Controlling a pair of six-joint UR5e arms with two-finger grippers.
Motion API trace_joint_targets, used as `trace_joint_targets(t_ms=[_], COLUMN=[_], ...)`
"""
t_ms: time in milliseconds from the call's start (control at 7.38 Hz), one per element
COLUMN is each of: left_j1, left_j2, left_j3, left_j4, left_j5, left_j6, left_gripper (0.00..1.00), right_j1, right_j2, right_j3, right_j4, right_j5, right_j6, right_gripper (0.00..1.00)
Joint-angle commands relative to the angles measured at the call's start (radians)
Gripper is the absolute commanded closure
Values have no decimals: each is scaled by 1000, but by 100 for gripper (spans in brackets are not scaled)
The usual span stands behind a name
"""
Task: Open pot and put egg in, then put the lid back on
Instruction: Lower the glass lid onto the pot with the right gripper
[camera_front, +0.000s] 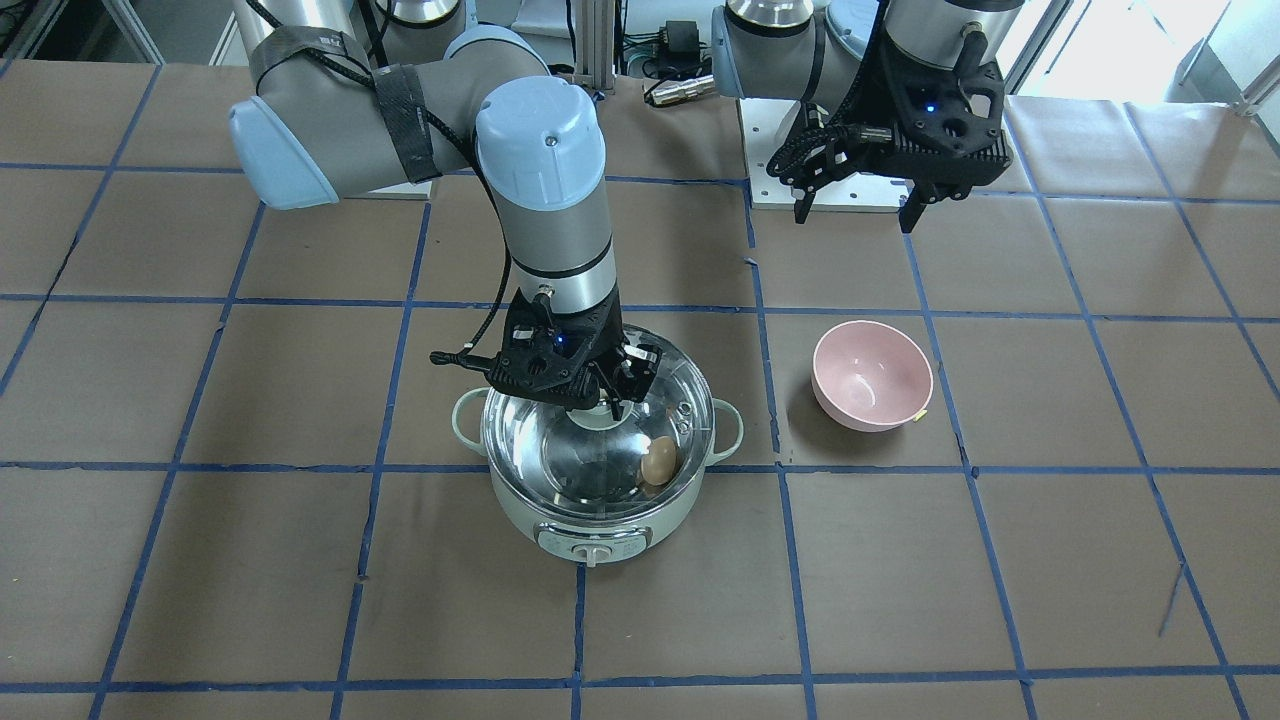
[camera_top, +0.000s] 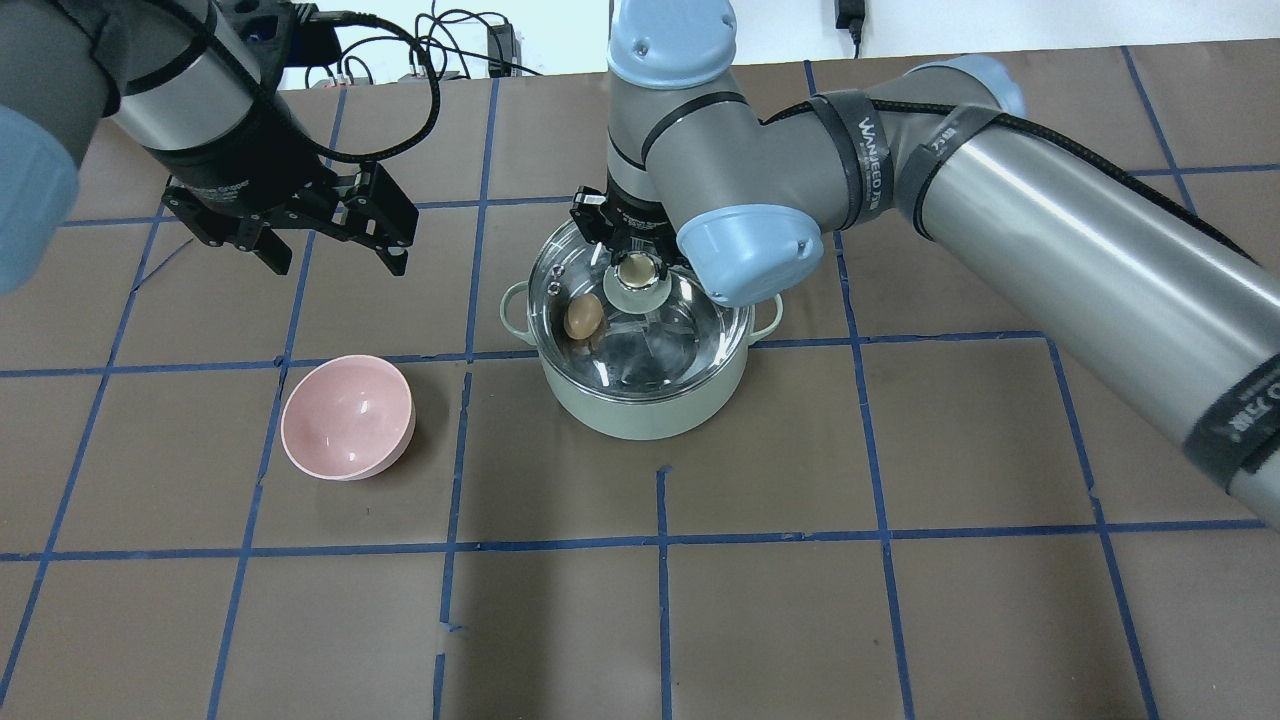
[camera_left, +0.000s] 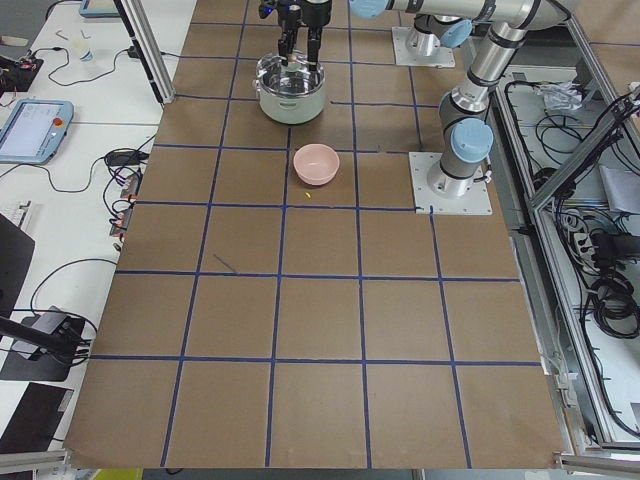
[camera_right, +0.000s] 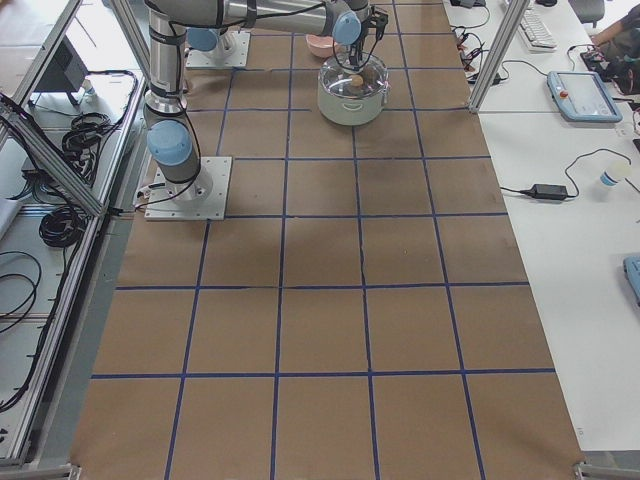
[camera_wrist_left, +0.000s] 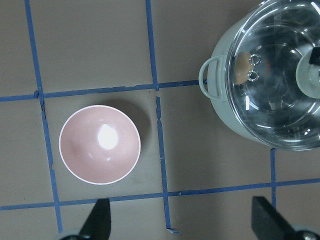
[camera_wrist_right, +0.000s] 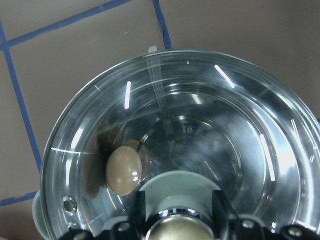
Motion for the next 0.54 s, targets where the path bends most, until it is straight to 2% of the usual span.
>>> trace_joint_targets(t_ms=[0, 271, 406], left_j1=[0, 0, 0], left_j2=[0, 0, 0], left_j3=[1, 1, 1], left_j4=[0, 0, 1], left_j5=[1, 1, -1], left_j6=[0, 0, 0], left_gripper=[0, 0, 0], right_j1=[0, 0, 0], right_j2=[1, 1, 1], right_j3=[-1, -1, -1], right_j4=[-1, -1, -1], right_j5=[0, -2, -2], right_j6=[4, -1, -1], right_gripper=[57, 32, 25])
